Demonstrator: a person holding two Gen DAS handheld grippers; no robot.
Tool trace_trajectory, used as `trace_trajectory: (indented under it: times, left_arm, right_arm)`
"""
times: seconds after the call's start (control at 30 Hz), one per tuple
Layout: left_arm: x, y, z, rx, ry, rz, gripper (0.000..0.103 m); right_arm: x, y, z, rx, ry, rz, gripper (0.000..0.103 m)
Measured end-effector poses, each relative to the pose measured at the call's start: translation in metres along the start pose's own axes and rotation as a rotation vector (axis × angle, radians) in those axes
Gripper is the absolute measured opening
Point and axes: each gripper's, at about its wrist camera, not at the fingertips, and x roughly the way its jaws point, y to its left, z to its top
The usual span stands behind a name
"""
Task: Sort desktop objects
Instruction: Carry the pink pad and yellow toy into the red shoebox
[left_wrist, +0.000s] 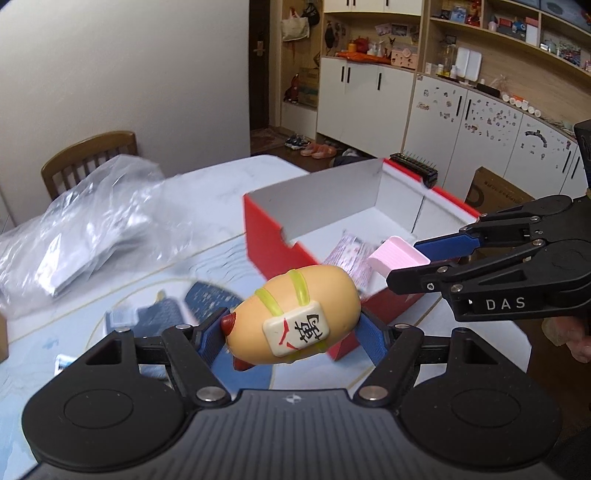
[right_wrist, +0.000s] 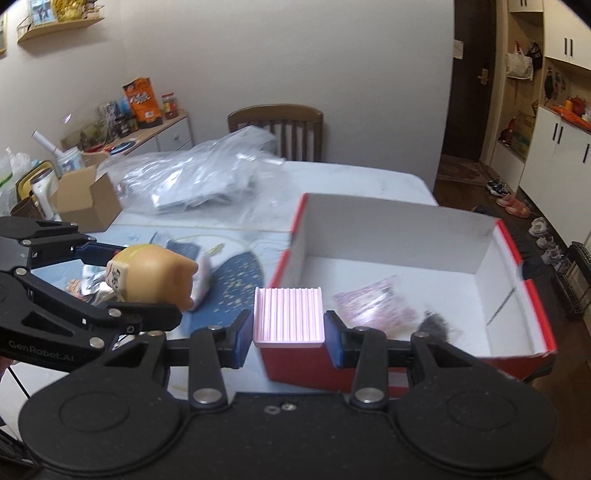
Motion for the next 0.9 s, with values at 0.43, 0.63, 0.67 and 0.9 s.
trace_trajectory:
  times: [0.43,0.63,0.67,0.9]
  left_arm:
    - [0.041,-0.046,0.036,0.07,0.015,-0.048,0.073]
    - [0.066,-0.062,0.053,0.115,0.043,-0.074,0.073]
    - [0.071,-0.064,0.056,0.124,0.049,-0.075,0.073]
    - [0.103,-0.075,0.075,0.188,0.115,-0.091,0.073]
  right_arm:
    - [-0.002,-0.064,0.006,0.02,-0.022,-0.066,0.04]
    - [0.007,-0.091,0.01,0.021,-0.003,-0.091,0.04]
    - [0.01,-0.094,0.011,0.018,0.003,-0.096,0.04]
    - [0.028,-0.124,0.022,0.012,0.027,-0.124,0.04]
